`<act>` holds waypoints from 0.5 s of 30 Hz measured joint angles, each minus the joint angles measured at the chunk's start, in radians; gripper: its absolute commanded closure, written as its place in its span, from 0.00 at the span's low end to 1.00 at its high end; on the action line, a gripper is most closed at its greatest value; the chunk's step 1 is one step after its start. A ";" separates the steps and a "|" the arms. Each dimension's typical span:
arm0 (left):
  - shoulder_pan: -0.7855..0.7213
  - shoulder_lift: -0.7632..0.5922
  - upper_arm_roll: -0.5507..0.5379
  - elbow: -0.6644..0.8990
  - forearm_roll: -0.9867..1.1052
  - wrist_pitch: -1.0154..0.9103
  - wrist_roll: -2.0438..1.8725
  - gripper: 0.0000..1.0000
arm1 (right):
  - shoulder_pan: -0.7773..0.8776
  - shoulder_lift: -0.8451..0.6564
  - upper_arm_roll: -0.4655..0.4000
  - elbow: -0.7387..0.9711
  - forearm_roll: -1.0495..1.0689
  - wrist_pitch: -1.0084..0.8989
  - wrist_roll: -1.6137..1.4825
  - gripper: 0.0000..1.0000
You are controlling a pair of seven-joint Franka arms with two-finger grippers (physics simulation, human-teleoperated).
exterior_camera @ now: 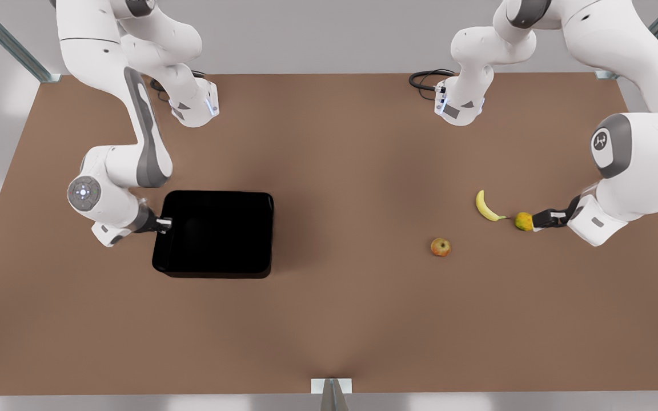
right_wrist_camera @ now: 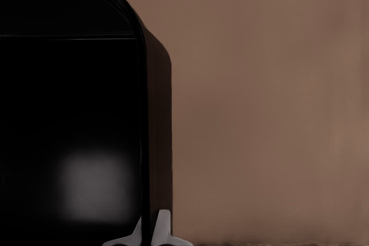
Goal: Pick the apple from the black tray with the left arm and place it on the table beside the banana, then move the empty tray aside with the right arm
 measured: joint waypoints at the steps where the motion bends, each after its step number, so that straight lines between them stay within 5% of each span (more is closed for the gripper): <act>1: 0.000 0.000 0.000 0.001 0.001 0.004 0.001 0.00 | -0.015 0.000 -0.027 0.012 0.000 -0.024 -0.026 0.85; 7: -0.003 0.008 -0.001 0.019 0.006 0.018 0.006 0.00 | -0.159 0.027 -0.052 0.057 -0.003 -0.116 -0.194 0.85; 15: -0.007 0.009 -0.002 0.022 0.007 0.021 0.011 0.00 | -0.221 0.267 -0.048 0.221 -0.003 -0.116 -0.384 0.84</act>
